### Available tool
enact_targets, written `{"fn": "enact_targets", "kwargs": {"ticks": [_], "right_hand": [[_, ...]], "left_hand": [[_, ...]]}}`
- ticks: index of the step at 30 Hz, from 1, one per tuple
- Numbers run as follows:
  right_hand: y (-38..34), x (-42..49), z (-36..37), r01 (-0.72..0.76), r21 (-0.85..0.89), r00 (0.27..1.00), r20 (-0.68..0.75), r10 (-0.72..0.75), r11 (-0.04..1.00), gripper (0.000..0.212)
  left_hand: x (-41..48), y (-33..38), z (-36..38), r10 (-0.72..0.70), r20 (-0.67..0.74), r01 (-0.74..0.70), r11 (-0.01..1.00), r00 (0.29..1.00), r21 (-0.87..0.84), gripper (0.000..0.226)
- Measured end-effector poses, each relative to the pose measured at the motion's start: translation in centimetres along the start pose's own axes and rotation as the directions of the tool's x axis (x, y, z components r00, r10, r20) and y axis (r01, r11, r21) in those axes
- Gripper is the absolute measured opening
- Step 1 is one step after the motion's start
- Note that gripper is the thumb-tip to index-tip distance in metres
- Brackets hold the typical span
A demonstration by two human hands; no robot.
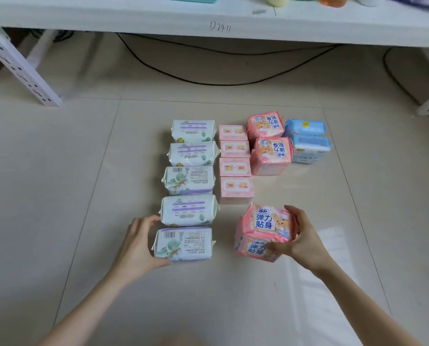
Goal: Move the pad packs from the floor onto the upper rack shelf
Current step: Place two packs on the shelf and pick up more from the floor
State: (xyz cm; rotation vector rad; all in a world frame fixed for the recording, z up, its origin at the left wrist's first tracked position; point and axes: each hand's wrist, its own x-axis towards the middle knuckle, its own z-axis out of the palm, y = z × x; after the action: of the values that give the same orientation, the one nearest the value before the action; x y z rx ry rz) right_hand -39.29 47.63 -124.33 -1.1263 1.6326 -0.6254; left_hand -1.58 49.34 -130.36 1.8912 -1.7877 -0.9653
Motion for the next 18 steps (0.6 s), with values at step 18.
{"fn": "enact_targets", "kwargs": {"ticks": [18], "right_hand": [[-0.2, 5.9, -6.2, -0.001, 0.069, 0.999, 0.048, -0.003, 0.998, 0.089]], "left_hand": [[12.1, 17.9, 8.1, 0.318, 0.316, -0.293, 0.948, 0.894, -0.127, 0.110]]}}
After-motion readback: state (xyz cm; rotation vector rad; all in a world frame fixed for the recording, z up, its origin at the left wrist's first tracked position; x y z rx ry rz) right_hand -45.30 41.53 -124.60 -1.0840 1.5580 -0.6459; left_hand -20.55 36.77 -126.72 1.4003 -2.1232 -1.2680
